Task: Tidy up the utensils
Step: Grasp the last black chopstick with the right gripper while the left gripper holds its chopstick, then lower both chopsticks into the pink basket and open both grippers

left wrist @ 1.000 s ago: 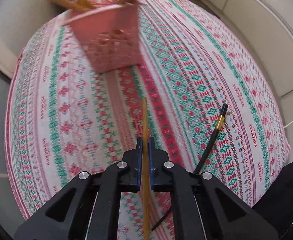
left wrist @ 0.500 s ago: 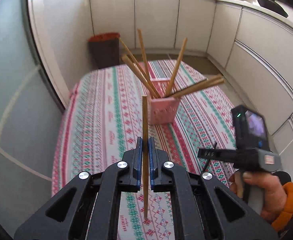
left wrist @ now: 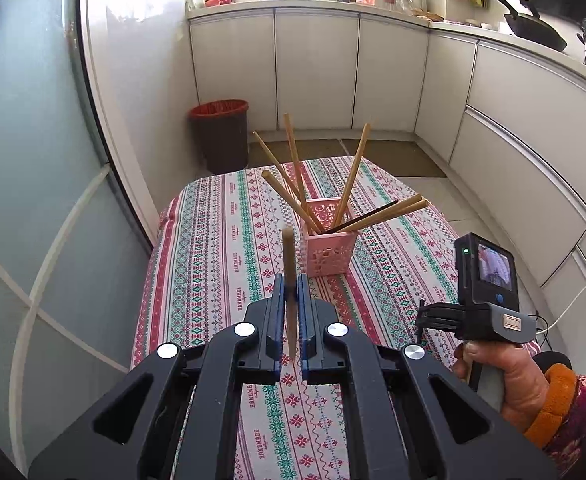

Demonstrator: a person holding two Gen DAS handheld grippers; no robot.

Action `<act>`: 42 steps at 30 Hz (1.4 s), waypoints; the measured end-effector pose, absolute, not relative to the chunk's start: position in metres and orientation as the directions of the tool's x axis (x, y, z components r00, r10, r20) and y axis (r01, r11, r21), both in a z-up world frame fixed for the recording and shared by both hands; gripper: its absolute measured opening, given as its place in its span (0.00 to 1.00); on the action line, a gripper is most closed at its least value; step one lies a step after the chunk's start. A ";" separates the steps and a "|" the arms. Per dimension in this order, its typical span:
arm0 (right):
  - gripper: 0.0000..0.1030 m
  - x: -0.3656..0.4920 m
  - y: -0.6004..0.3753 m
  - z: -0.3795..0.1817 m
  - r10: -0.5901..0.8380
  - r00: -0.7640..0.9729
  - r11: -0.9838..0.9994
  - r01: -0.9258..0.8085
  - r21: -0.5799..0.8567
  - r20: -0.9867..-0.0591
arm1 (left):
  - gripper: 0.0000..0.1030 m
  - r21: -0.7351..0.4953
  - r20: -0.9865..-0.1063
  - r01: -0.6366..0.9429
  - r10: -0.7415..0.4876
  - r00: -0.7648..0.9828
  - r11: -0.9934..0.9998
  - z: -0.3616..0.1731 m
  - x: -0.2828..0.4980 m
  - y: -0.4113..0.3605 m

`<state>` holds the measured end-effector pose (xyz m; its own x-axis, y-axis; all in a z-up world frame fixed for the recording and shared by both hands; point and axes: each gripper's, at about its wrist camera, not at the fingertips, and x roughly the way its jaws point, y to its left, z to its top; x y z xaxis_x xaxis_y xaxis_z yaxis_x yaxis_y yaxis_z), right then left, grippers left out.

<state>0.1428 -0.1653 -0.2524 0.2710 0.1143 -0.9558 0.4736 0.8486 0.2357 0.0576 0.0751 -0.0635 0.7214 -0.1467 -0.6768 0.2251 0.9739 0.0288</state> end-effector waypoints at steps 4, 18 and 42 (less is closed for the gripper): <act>0.07 0.122 -0.175 -0.226 0.127 0.348 0.857 0.433 0.279 -0.929 | 0.05 0.033 -0.672 0.221 -0.142 0.727 0.975 -0.060 0.052 0.075; 0.07 0.061 -0.193 -0.103 0.159 0.605 0.911 0.214 0.352 -0.780 | 0.05 -0.049 -0.659 0.264 -0.230 0.716 0.963 -0.032 0.046 0.074; 0.07 0.134 -0.240 0.084 0.137 0.831 0.909 0.111 0.402 -0.539 | 0.05 -0.073 -0.586 0.279 -0.267 0.765 0.958 0.039 0.183 0.021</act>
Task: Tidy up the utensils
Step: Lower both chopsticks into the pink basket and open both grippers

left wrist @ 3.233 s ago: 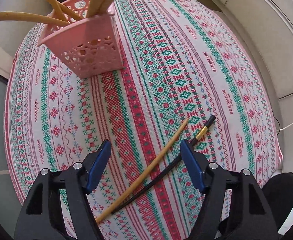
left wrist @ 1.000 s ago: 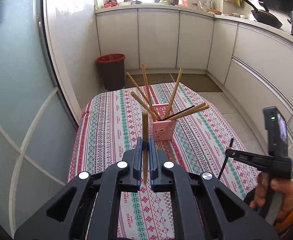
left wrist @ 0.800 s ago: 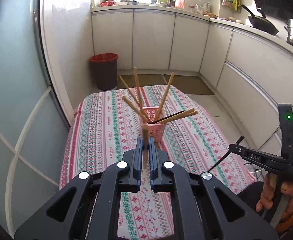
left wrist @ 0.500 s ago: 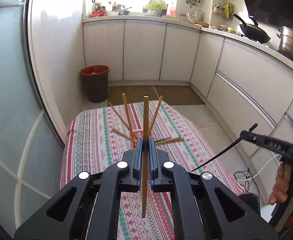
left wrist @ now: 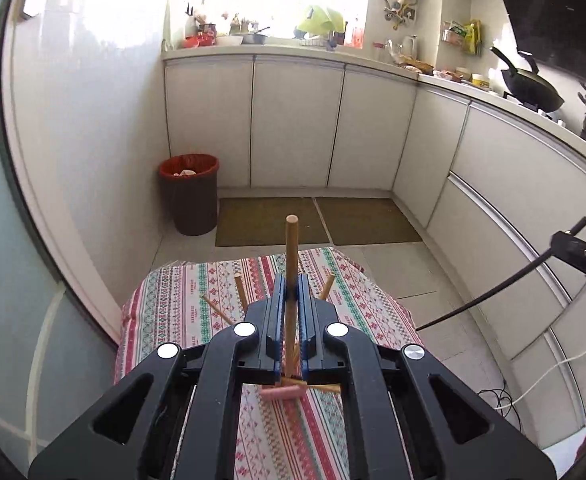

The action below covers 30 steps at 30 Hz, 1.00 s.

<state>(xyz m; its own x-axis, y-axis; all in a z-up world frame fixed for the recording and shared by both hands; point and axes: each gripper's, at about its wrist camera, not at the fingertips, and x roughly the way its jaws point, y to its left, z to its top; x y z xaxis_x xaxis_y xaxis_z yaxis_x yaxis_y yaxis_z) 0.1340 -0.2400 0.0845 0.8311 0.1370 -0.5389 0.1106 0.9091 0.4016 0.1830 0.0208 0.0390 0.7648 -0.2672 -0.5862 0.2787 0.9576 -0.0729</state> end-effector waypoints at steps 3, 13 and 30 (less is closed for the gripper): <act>0.07 0.149 -0.236 0.083 0.150 0.825 0.914 0.095 0.395 -0.546 | 0.05 -0.065 -0.605 0.256 -0.242 0.758 0.965 0.021 0.206 0.014; 0.07 0.177 -0.202 0.063 0.232 0.788 0.913 0.027 0.408 -0.570 | 0.44 -0.159 -0.573 0.199 -0.254 0.779 0.967 0.004 0.198 0.045; 0.07 0.238 -0.115 -0.017 0.218 0.701 0.945 0.020 0.325 -0.679 | 0.59 -0.202 -0.578 0.099 -0.200 0.791 0.974 -0.006 0.164 0.118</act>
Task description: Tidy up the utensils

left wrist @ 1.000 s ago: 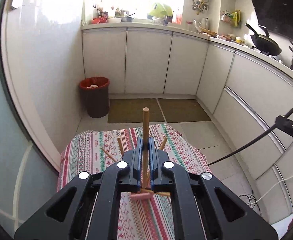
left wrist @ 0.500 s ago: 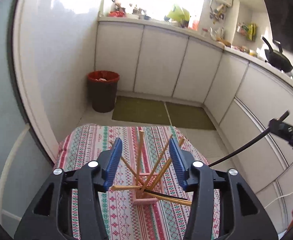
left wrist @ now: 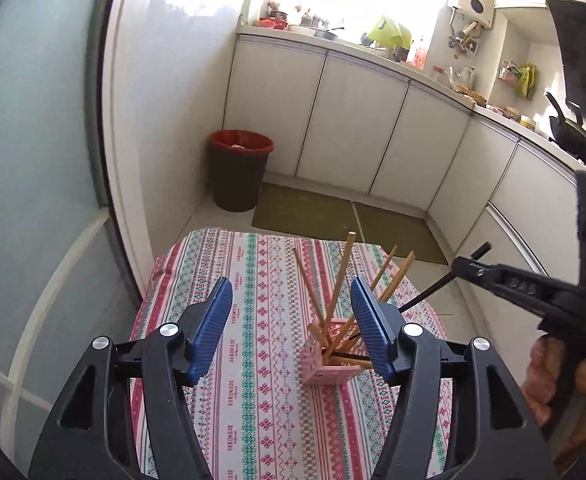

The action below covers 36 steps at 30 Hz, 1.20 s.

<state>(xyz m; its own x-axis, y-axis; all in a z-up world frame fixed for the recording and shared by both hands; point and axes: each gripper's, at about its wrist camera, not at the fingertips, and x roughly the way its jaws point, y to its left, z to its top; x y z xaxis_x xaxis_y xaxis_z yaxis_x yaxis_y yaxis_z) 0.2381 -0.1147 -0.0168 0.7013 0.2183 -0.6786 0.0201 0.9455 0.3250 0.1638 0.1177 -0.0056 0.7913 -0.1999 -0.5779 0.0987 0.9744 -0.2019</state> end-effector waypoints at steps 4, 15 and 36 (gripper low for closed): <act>0.13 0.249 -0.101 -0.040 0.220 0.677 0.954 0.002 0.300 -0.703 | 0.64 -0.192 -0.583 0.071 -0.172 0.794 0.979 -0.011 0.162 0.124; 0.56 0.172 -0.103 0.001 0.032 0.812 0.996 0.025 0.088 -0.583 | 0.87 -0.165 -0.501 0.025 -0.105 0.859 0.986 0.016 0.125 0.112; 0.93 0.036 -0.166 0.013 -0.148 0.817 0.967 0.239 0.093 -0.558 | 0.93 -0.084 -0.475 0.026 -0.063 0.878 0.996 0.026 0.023 0.054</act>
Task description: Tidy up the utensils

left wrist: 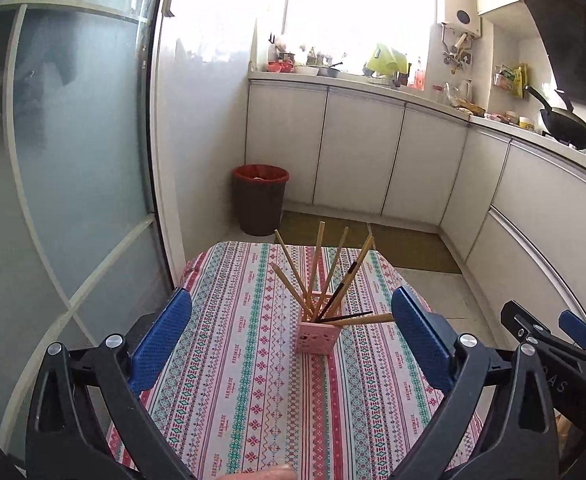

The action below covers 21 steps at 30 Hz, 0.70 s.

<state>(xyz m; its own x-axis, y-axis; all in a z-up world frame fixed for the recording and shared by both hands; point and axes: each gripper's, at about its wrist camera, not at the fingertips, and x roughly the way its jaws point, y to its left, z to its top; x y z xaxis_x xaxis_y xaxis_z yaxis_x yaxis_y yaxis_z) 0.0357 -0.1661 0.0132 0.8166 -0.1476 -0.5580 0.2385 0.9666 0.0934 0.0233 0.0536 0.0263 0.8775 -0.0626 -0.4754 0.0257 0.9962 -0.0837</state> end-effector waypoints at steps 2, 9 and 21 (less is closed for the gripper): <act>0.93 0.027 -0.170 0.013 -0.153 0.816 0.964 0.248 0.099 -0.557 | 0.93 -0.085 -0.468 0.042 -0.077 0.880 0.995 0.027 0.015 0.049; 0.93 0.014 -0.174 0.010 -0.135 0.803 0.965 0.239 0.107 -0.580 | 0.93 -0.046 -0.472 0.051 -0.067 0.879 0.998 0.027 0.005 0.036; 0.93 0.013 -0.172 0.008 -0.134 0.800 0.966 0.236 0.101 -0.585 | 0.93 -0.033 -0.493 0.050 -0.059 0.868 0.998 0.022 0.003 0.035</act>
<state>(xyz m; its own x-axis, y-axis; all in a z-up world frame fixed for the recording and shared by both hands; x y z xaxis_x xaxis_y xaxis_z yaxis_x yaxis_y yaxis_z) 0.0130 -0.1716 0.0080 0.7998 -0.1345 -0.5850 0.2365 0.9664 0.1011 0.0032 0.0350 0.0224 0.8682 -0.0595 -0.4926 0.0496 0.9982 -0.0330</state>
